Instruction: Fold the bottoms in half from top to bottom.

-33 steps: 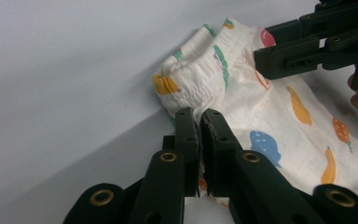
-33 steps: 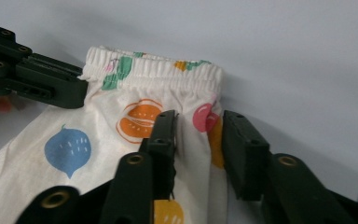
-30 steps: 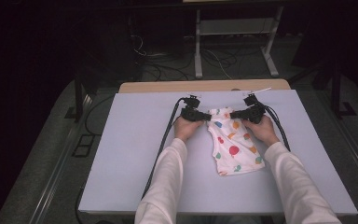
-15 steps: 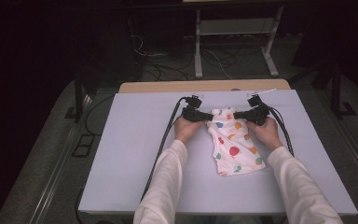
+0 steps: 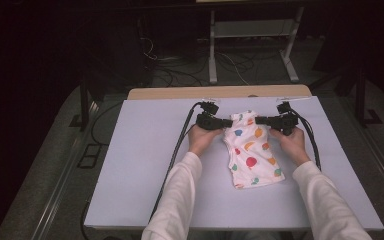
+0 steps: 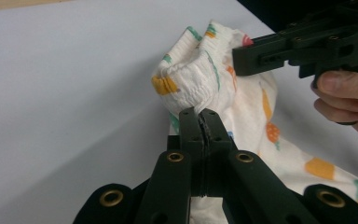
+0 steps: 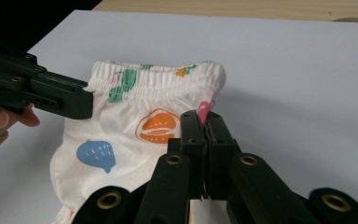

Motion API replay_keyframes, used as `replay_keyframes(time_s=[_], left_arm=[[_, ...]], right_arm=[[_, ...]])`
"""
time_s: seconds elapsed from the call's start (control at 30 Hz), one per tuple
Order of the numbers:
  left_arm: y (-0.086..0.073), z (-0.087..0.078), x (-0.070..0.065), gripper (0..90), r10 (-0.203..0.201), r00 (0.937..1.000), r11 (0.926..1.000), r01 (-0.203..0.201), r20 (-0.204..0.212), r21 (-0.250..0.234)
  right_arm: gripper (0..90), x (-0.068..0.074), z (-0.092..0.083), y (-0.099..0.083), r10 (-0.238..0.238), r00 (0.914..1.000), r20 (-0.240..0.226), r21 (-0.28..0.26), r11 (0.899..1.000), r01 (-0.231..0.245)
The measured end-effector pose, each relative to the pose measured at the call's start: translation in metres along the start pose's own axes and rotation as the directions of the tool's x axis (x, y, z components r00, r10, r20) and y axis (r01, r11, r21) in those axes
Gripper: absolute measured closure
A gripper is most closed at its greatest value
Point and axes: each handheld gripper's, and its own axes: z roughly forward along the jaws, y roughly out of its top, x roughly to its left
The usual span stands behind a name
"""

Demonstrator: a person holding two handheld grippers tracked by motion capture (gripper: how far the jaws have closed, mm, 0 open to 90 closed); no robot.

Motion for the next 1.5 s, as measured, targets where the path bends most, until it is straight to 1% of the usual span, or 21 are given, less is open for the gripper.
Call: replay_keyframes(time_s=[0.13,0.2,0.23,0.33,0.4,0.47,0.53,0.67,0.7,0.77,0.83,0.9,0.97,1.1,1.3,1.33,1.5], left_arm=[[0.0,-0.005,-0.005,89.1,0.008,0.9999,1.0,-0.008,0.008,-0.002],[-0.001,-0.006,-0.007,89.2,0.006,0.9998,1.0,-0.006,0.016,-0.004],[-0.001,-0.007,-0.008,89.2,0.008,0.9998,0.9999,-0.008,0.02,-0.006],[-0.003,-0.011,-0.011,89.2,0.001,0.9996,0.9999,0.0,0.03,-0.015],[-0.004,-0.012,-0.013,89.2,-0.007,0.9993,0.9998,0.008,0.035,-0.021],[-0.006,-0.013,-0.015,89.2,-0.022,0.9992,0.9995,0.023,0.034,-0.021],[-0.007,-0.012,-0.018,89.2,-0.027,0.999,0.9994,0.028,0.036,-0.021],[-0.008,-0.014,-0.026,89.2,-0.013,0.9993,0.9999,0.013,0.034,-0.01],[-0.008,-0.015,-0.027,89.2,-0.015,0.9993,0.9998,0.015,0.035,-0.013],[-0.009,-0.016,-0.029,89.2,-0.016,0.9992,0.9998,0.017,0.037,-0.014],[-0.01,-0.017,-0.032,89.2,-0.012,0.9991,0.9999,0.012,0.04,-0.011],[-0.011,-0.017,-0.035,89.2,-0.007,0.9992,0.9999,0.008,0.04,-0.01],[-0.012,-0.017,-0.038,89.2,-0.013,0.9991,0.9998,0.014,0.04,-0.013],[-0.014,-0.018,-0.043,89.2,-0.007,0.9992,1.0,0.007,0.039,-0.001],[-0.017,-0.022,-0.047,89.2,-0.001,0.9995,1.0,0.0,0.032,0.005],[-0.017,-0.022,-0.048,89.2,-0.005,0.9994,1.0,0.004,0.035,0.005],[-0.021,-0.022,-0.051,89.2,0.004,0.9991,0.9999,-0.004,0.041,0.009]], right_arm=[[86.9,0.0,-0.002,-0.001,-0.007,0.9999,-0.008,0.01,1.0,0.007],[86.9,0.001,-0.003,-0.001,-0.005,0.9999,-0.015,0.013,1.0,0.005],[86.9,0.002,-0.004,-0.002,-0.012,0.9998,-0.016,0.008,1.0,0.012],[86.9,0.003,-0.007,-0.001,-0.011,0.9995,-0.029,0.004,1.0,0.012],[86.9,0.003,-0.01,-0.002,0.001,0.9993,-0.039,0.002,1.0,-0.001],[86.9,0.004,-0.013,-0.003,0.008,0.9995,-0.03,0.001,1.0,-0.008],[86.9,0.005,-0.015,-0.006,0.013,0.9994,-0.032,0.0,1.0,-0.013],[86.9,0.006,-0.02,-0.012,0.025,0.9984,-0.05,-0.015,1.0,-0.026],[86.9,0.006,-0.021,-0.013,0.027,0.9979,-0.059,-0.018,0.999,-0.028],[86.9,0.007,-0.024,-0.014,0.028,0.9978,-0.06,-0.019,0.999,-0.029],[86.9,0.007,-0.026,-0.016,0.028,0.997,-0.072,-0.021,0.999,-0.03],[86.9,0.009,-0.029,-0.017,0.02,0.9977,-0.065,-0.015,1.0,-0.021],[86.9,0.011,-0.031,-0.018,0.014,0.9977,-0.066,-0.015,1.0,-0.015],[86.9,0.014,-0.035,-0.021,0.002,0.9985,-0.054,-0.003,1.0,-0.003],[86.9,0.019,-0.04,-0.025,-0.01,0.9985,-0.053,-0.001,1.0,0.01],[86.9,0.019,-0.041,-0.025,-0.015,0.9985,-0.053,-0.001,1.0,0.015],[86.9,0.023,-0.045,-0.028,-0.025,0.9985,-0.048,0.003,1.0,0.026]])
